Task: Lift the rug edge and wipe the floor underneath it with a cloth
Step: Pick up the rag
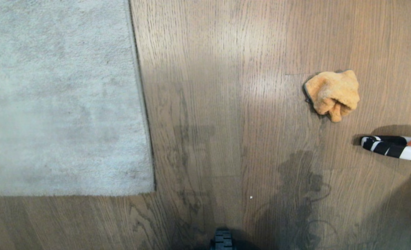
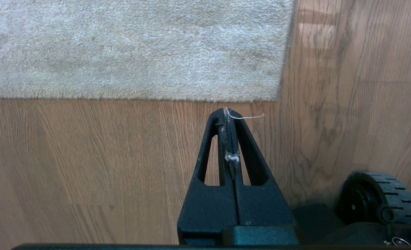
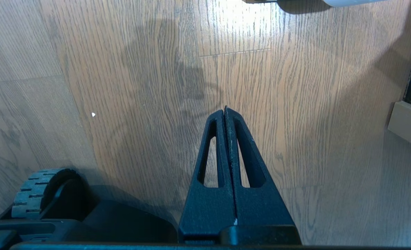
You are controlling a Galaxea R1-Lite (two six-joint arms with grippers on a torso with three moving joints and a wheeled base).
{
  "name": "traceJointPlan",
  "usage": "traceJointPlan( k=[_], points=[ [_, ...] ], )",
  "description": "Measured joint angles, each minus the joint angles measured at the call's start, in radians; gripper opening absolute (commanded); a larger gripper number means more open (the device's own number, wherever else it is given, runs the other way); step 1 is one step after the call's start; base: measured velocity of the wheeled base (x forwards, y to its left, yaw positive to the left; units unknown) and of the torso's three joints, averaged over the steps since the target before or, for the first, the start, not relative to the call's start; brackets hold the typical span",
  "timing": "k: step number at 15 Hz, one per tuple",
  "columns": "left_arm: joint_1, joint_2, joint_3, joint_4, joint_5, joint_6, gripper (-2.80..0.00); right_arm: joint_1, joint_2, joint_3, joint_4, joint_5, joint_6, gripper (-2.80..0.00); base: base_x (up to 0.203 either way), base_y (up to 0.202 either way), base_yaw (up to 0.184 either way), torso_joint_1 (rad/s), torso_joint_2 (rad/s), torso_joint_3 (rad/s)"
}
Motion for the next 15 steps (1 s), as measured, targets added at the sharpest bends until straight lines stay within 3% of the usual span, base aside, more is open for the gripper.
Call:
traceJointPlan(
  k=[6, 11, 15],
  points=[
    [0.0, 0.0, 0.0, 0.0, 0.0, 0.0, -2.8, 0.0, 0.0, -0.004, 0.013, 0.01, -0.034, -2.8, 0.0, 0.0, 0.0, 0.0, 0.0, 0.0],
    [0.0, 0.0, 0.0, 0.0, 0.0, 0.0, -2.8, -0.001, 0.031, -0.024, 0.017, 0.078, -0.176, -2.8, 0.0, 0.0, 0.0, 0.0, 0.0, 0.0],
    [0.0, 0.0, 0.0, 0.0, 0.0, 0.0, -2.8, 0.011, 0.16, -0.122, 0.02, 0.171, -0.182, -2.8, 0.0, 0.0, 0.0, 0.0, 0.0, 0.0]
  ],
)
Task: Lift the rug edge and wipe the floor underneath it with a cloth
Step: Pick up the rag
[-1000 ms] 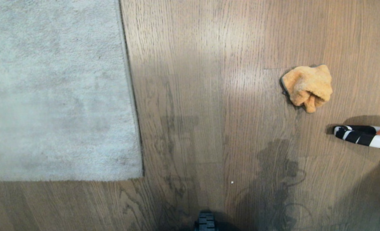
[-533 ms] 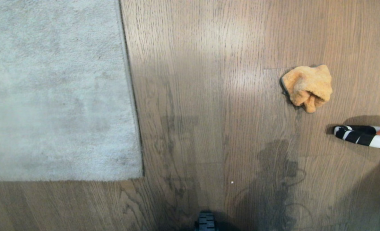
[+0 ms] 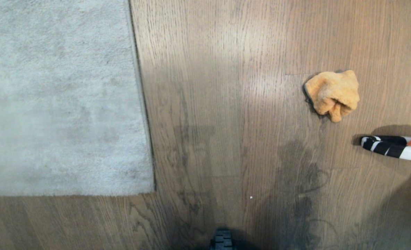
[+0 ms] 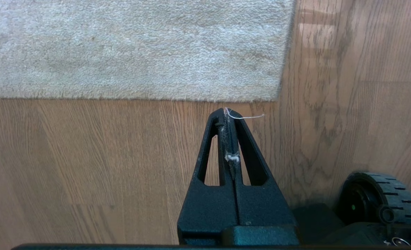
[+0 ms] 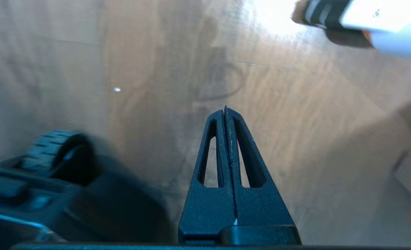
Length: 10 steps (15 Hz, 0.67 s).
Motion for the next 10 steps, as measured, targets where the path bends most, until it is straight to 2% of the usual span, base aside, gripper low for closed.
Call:
traceJointPlan(
  k=[3, 8, 9, 10],
  points=[
    [0.0, 0.0, 0.0, 0.0, 0.0, 0.0, -2.8, 0.031, 0.197, -0.088, -0.074, 0.006, -0.001, -2.8, 0.0, 0.0, 0.0, 0.0, 0.0, 0.0],
    [0.0, 0.0, 0.0, 0.0, 0.0, 0.0, -2.8, 0.05, 0.586, -0.153, -0.41, 0.009, -0.004, -2.8, 0.0, 0.0, 0.0, 0.0, 0.0, 0.0],
    [0.0, 0.0, 0.0, 0.0, 0.0, 0.0, -2.8, 0.051, 0.656, -0.16, -0.481, 0.01, -0.003, 0.0, 0.0, 0.0, 0.0, 0.0, 0.0, 0.0],
    [0.0, 0.0, 0.0, 0.0, 0.0, 0.0, -2.8, 0.052, 0.728, -0.166, -0.554, 0.01, -0.003, 0.0, 0.0, 0.0, 0.0, 0.0, 0.0, 0.0]
  ],
)
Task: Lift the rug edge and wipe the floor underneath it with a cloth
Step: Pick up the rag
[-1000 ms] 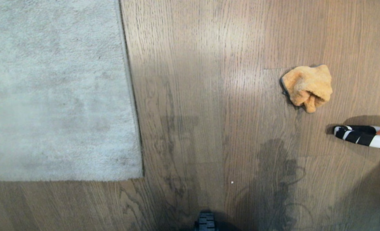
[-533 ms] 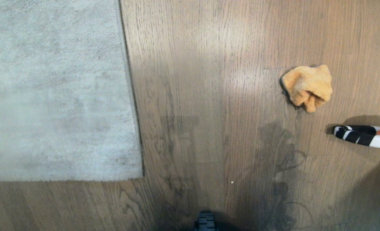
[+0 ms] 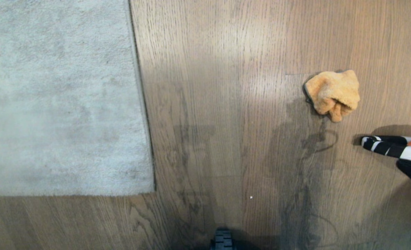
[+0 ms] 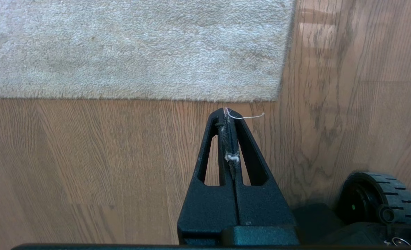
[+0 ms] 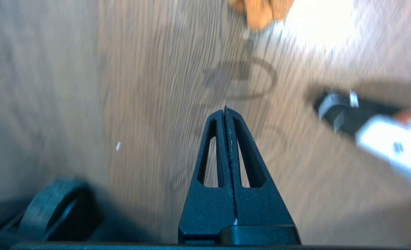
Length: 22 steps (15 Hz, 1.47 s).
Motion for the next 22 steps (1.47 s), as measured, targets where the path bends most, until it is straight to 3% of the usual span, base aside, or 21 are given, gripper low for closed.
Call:
traceJointPlan(
  k=[5, 10, 15, 22],
  points=[
    [0.0, 0.0, 0.0, 0.0, 0.0, 0.0, -2.8, 0.001, 0.283, -0.044, -0.29, 0.001, 0.012, 0.0, 0.0, 0.0, 0.0, 0.0, 0.0, 0.0],
    [0.0, 0.0, 0.0, 0.0, 0.0, 0.0, -2.8, -0.015, 0.448, -0.161, -0.353, 0.0, 0.098, 0.0, 0.0, 0.0, 0.0, 0.0, 0.0, 0.0],
    [0.0, 0.0, 0.0, 0.0, 0.0, 0.0, -2.8, -0.023, 0.592, -0.275, -0.51, -0.001, 0.093, 0.0, 0.0, 0.0, 0.0, 0.0, 0.0, 0.0],
    [0.0, 0.0, 0.0, 0.0, 0.0, 0.0, -2.8, -0.069, 0.699, -0.326, -0.553, 0.0, 0.105, 0.0, 0.0, 0.0, 0.0, 0.0, 0.0, 0.0]
  ],
)
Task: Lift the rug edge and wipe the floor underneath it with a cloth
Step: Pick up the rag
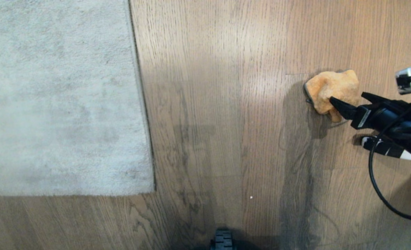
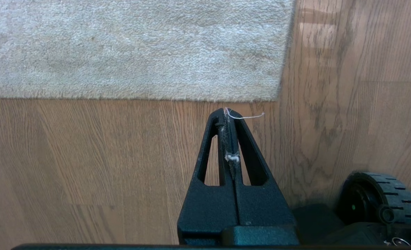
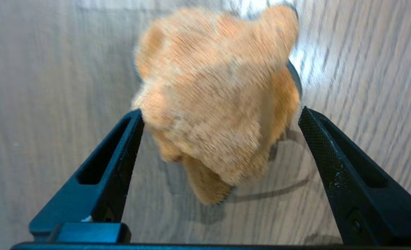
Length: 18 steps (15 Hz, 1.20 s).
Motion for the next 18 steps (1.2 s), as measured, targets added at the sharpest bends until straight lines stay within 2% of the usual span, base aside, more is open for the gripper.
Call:
traceJointPlan(
  k=[4, 11, 12, 18],
  points=[
    [0.0, 0.0, 0.0, 0.0, 0.0, 0.0, -2.8, -0.009, 0.066, -0.015, -0.086, 0.0, 0.051, 0.0, 0.0, 0.0, 0.0, 0.0, 0.0, 0.0],
    [0.0, 0.0, 0.0, 0.0, 0.0, -0.001, -2.8, -0.009, 0.135, -0.052, -0.115, 0.0, 0.053, 0.0, 0.0, 0.0, 0.0, 0.0, 0.0, 0.0],
    [0.0, 0.0, 0.0, 0.0, 0.0, 0.0, -2.8, -0.009, 0.14, -0.052, -0.125, 0.0, 0.053, -2.8, 0.0, 0.0, 0.0, 0.0, 0.0, 0.0],
    [0.0, 0.0, 0.0, 0.0, 0.0, 0.0, -2.8, -0.01, 0.149, -0.051, -0.134, 0.0, 0.044, -2.8, 0.0, 0.0, 0.0, 0.0, 0.0, 0.0]
  ],
)
